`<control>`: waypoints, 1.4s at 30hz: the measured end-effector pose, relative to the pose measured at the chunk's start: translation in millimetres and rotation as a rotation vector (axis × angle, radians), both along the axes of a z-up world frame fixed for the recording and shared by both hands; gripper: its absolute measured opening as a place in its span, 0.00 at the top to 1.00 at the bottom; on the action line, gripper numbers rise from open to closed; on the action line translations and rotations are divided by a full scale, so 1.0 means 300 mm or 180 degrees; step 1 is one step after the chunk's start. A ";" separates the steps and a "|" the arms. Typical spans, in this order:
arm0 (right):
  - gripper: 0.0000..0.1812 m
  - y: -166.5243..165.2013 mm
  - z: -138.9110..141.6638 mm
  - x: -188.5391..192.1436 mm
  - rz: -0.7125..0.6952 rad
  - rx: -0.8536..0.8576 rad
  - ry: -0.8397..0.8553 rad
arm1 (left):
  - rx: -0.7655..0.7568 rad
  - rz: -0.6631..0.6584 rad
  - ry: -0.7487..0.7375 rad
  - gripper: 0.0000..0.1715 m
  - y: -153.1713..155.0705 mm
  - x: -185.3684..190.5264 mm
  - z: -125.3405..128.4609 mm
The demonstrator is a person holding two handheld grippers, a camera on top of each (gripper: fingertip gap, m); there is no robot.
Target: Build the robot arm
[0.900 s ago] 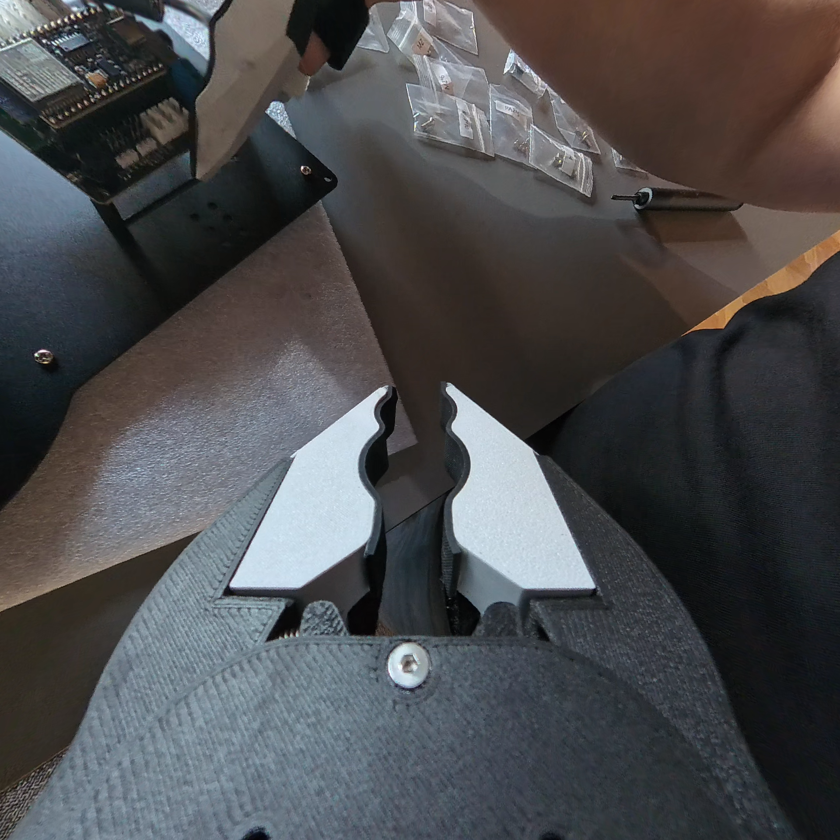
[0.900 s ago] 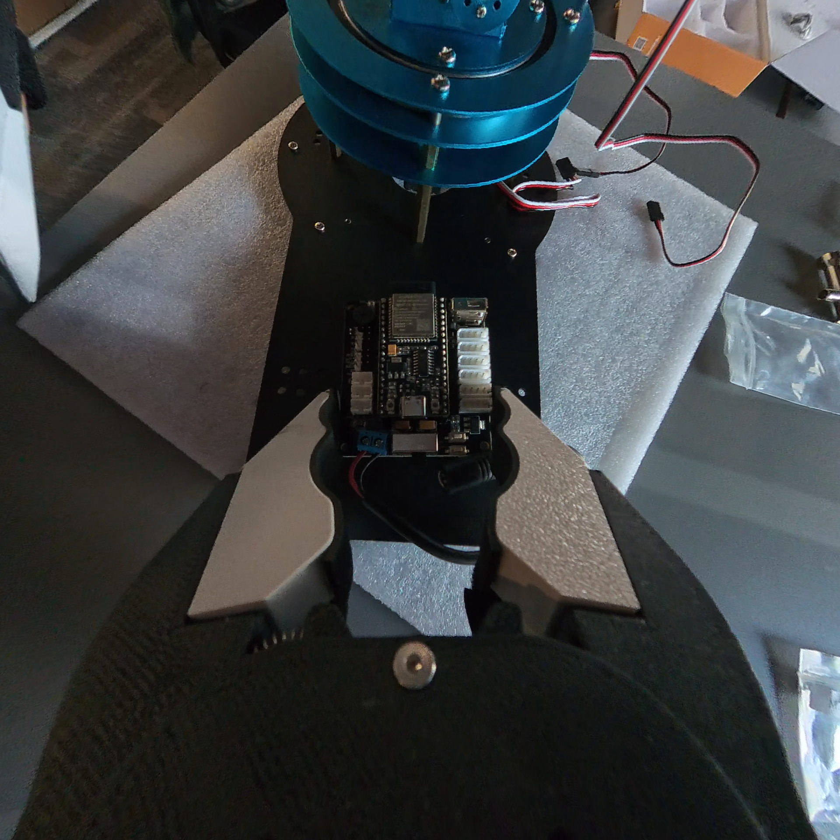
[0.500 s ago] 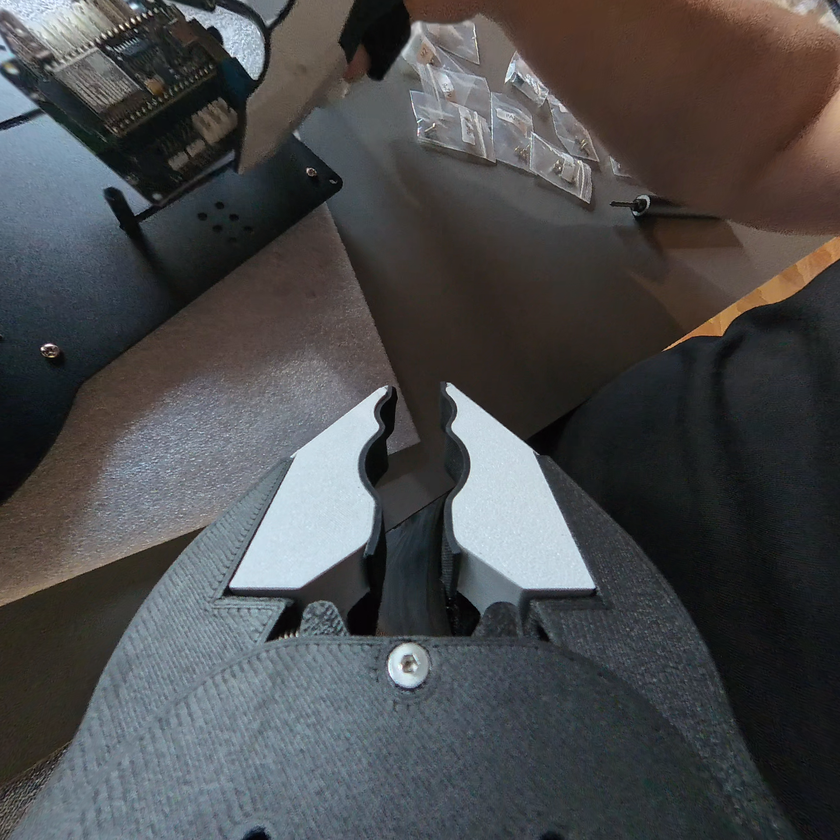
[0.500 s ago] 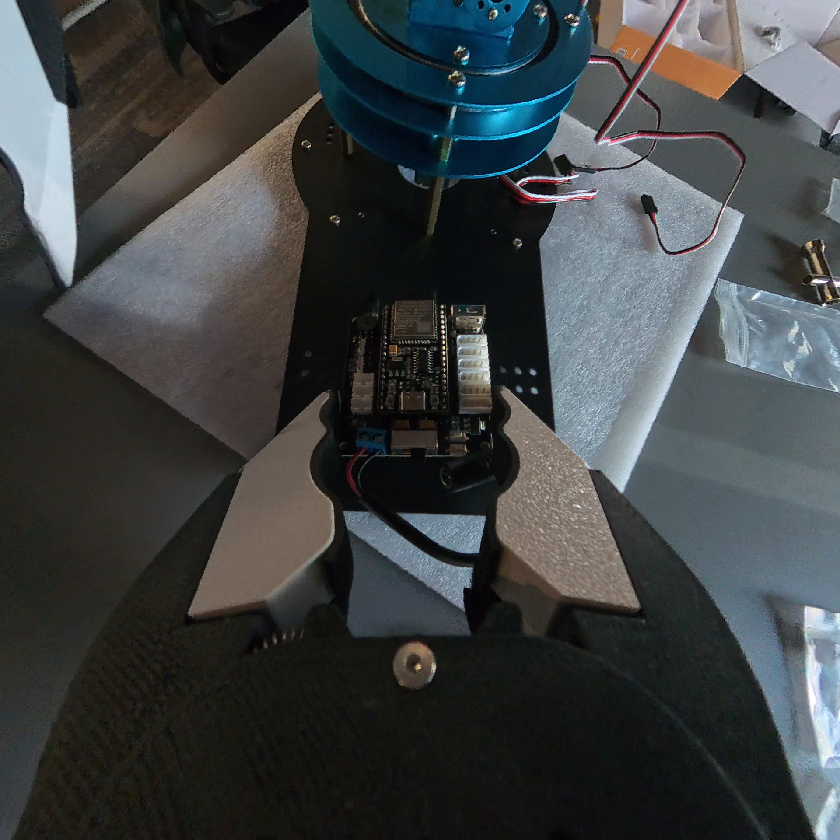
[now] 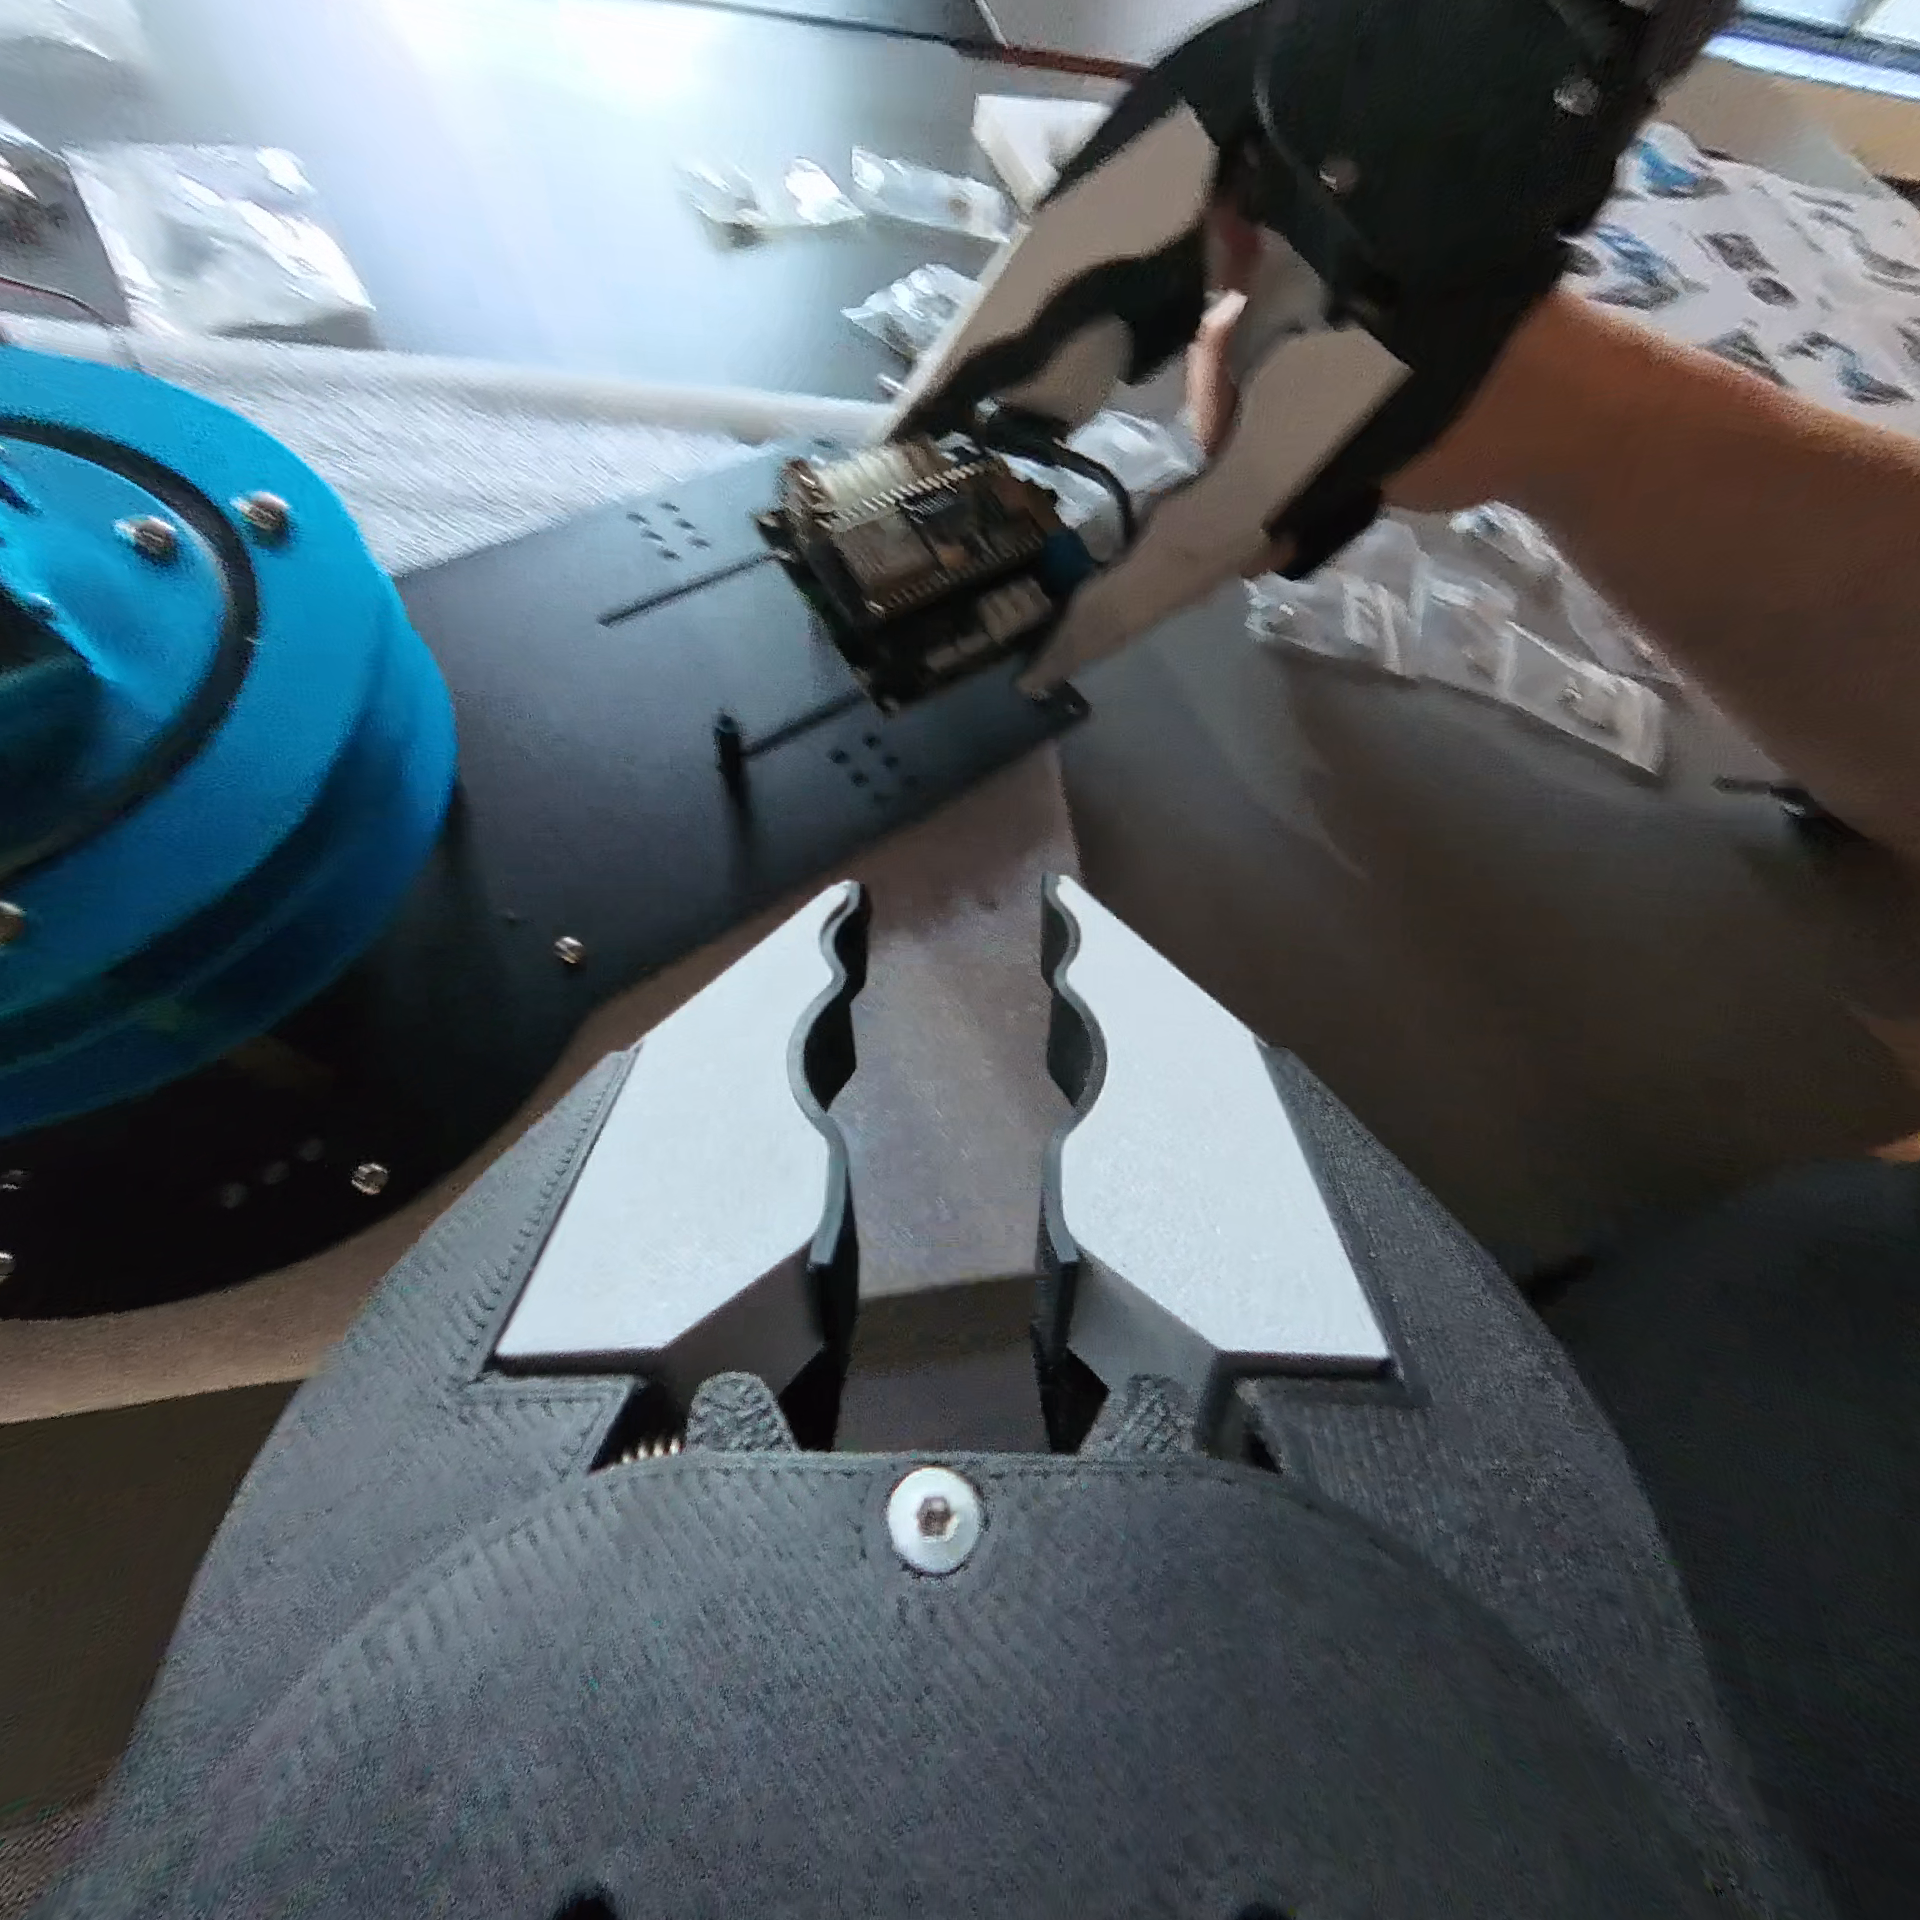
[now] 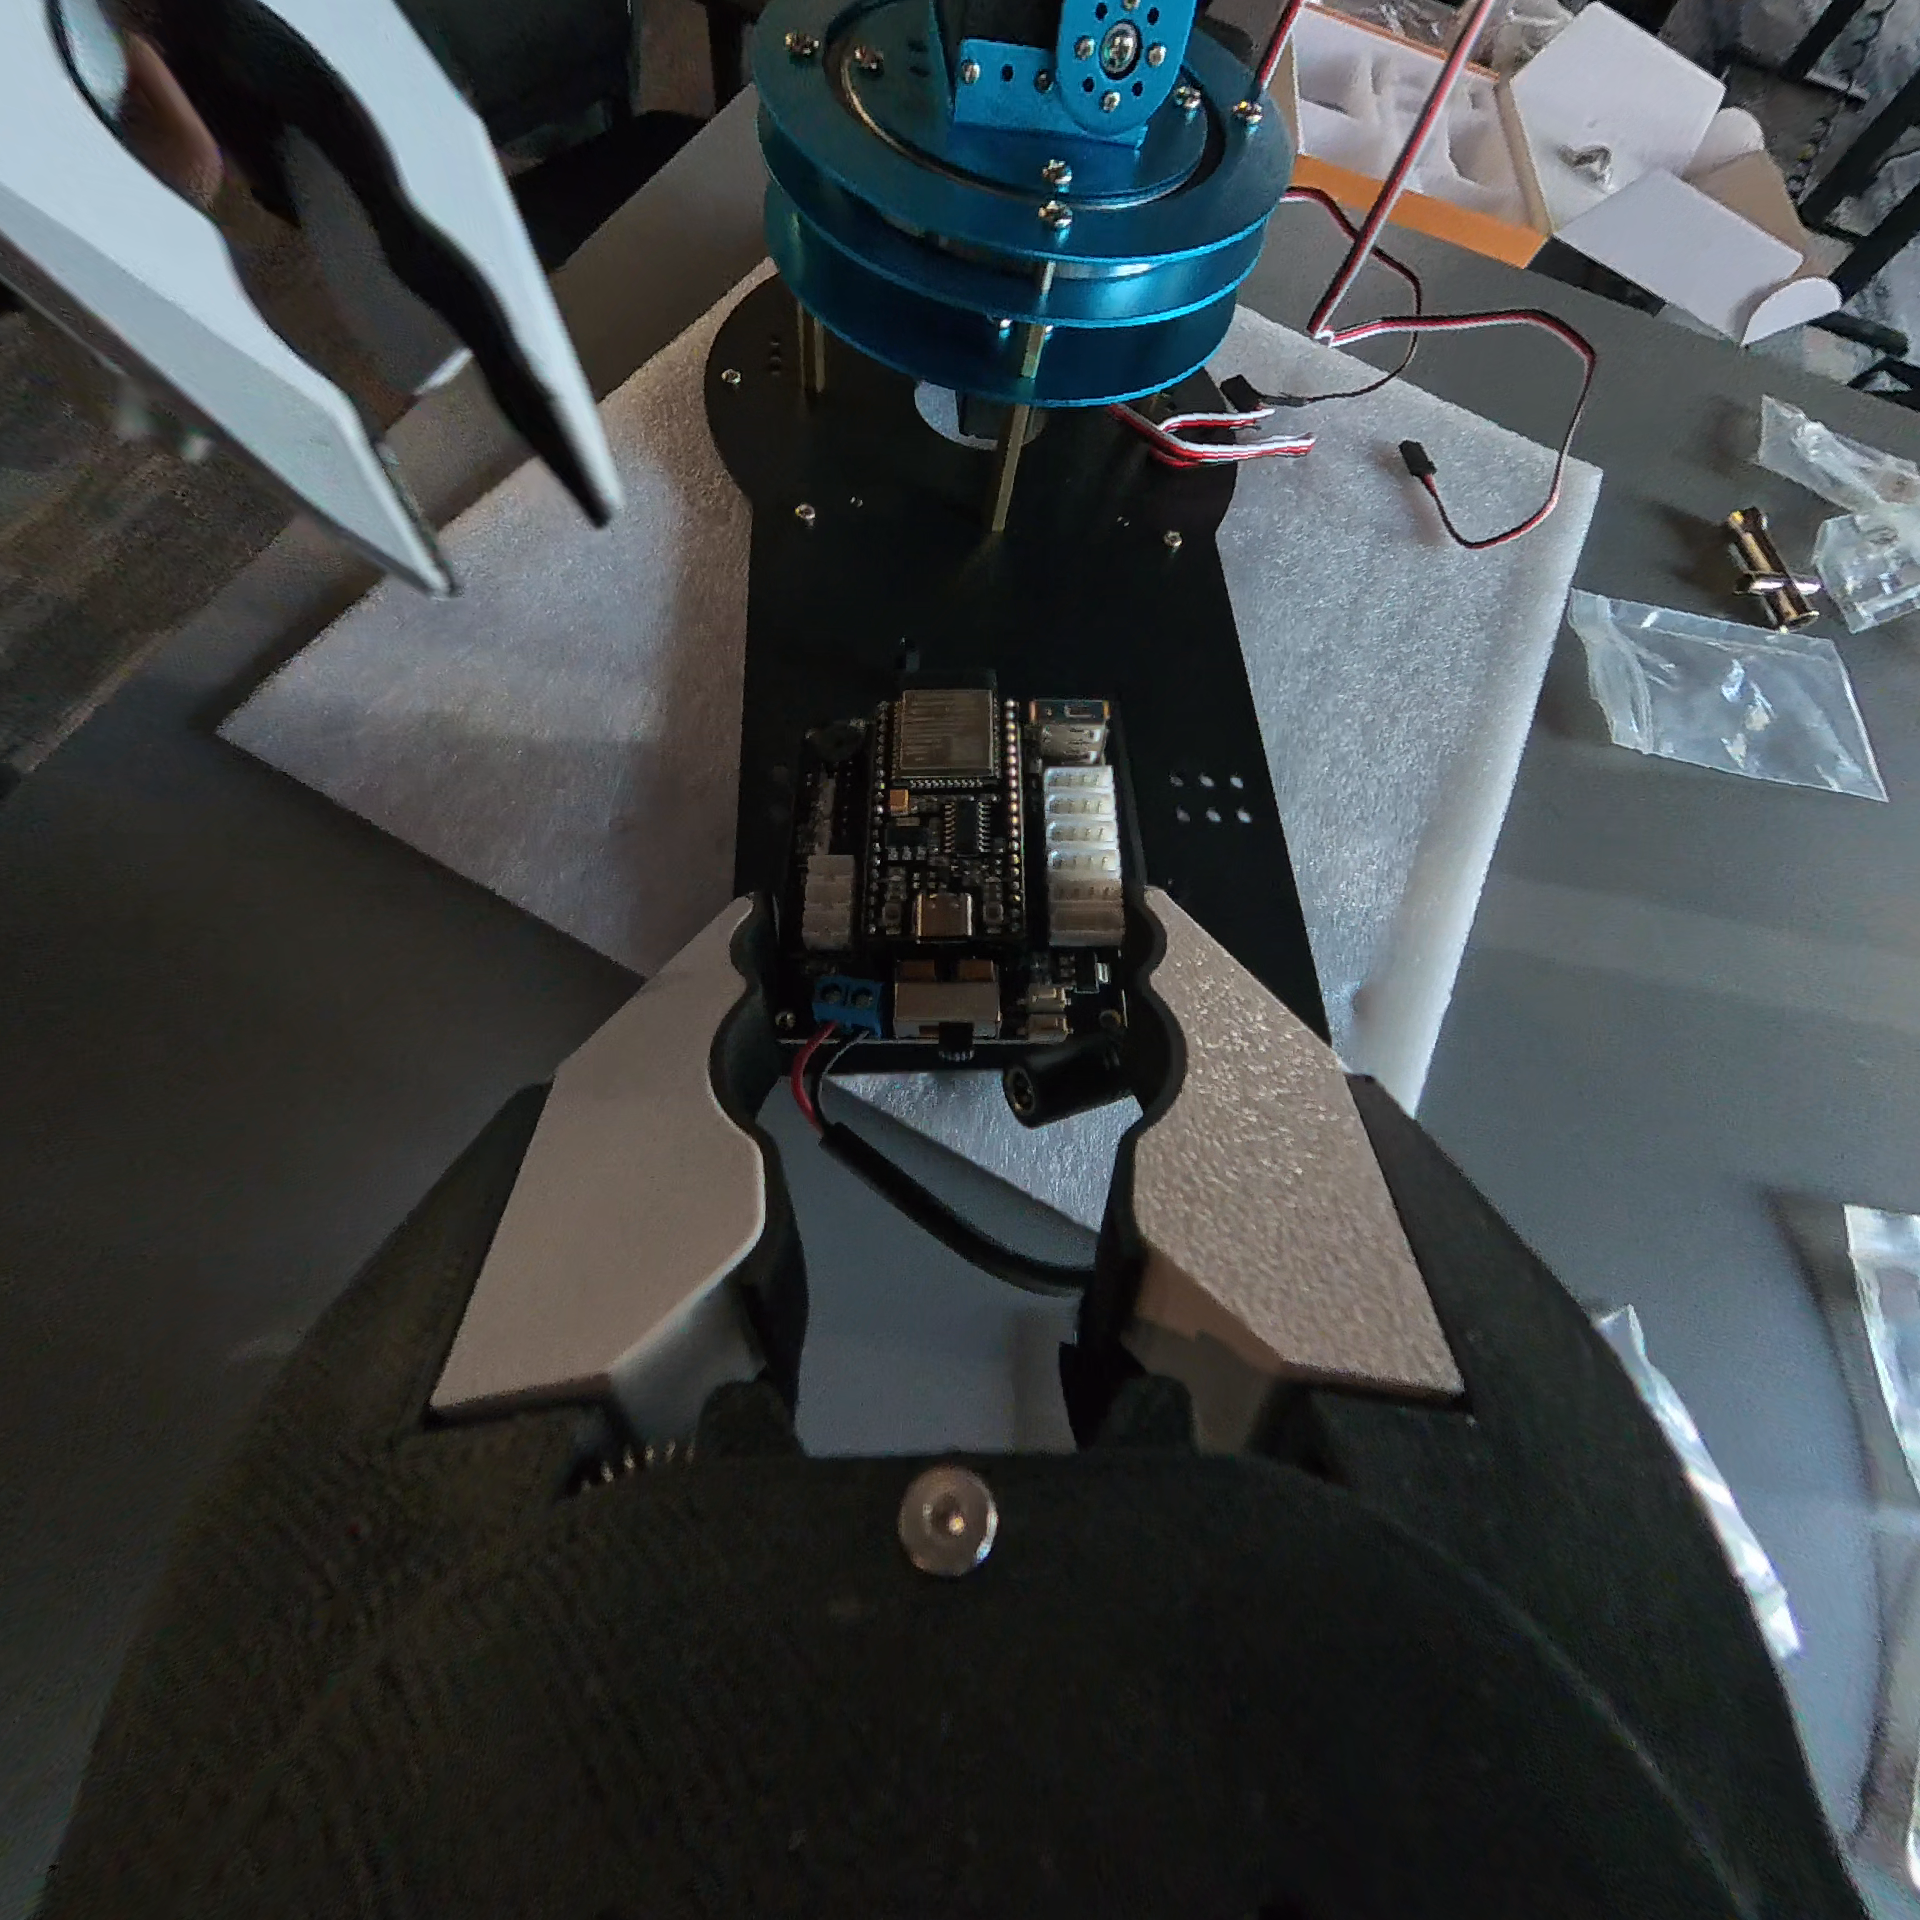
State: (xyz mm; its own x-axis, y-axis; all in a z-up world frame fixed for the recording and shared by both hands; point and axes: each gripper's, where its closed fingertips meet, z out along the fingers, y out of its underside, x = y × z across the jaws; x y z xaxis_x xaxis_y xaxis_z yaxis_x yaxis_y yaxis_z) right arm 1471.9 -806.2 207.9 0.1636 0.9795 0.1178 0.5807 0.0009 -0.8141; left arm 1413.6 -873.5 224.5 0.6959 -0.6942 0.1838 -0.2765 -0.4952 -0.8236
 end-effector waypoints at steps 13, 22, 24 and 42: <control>0.64 0.003 -0.019 0.036 -0.0005 -0.0009 -0.0114 | -0.0009 0.0238 0.0037 0.73 0.157 0.052 -0.075; 0.64 0.014 -0.012 0.042 0.0001 -0.0023 -0.0108 | -0.0096 0.0204 -0.0007 0.71 0.178 0.070 -0.100; 0.64 0.014 -0.011 0.042 0.0011 -0.0020 -0.0111 | -0.0142 0.0186 -0.0050 0.71 0.176 0.074 -0.105; 0.64 0.027 0.007 -0.010 0.0120 0.0094 -0.0085 | -0.0152 0.0269 -0.0167 0.72 0.131 0.034 -0.070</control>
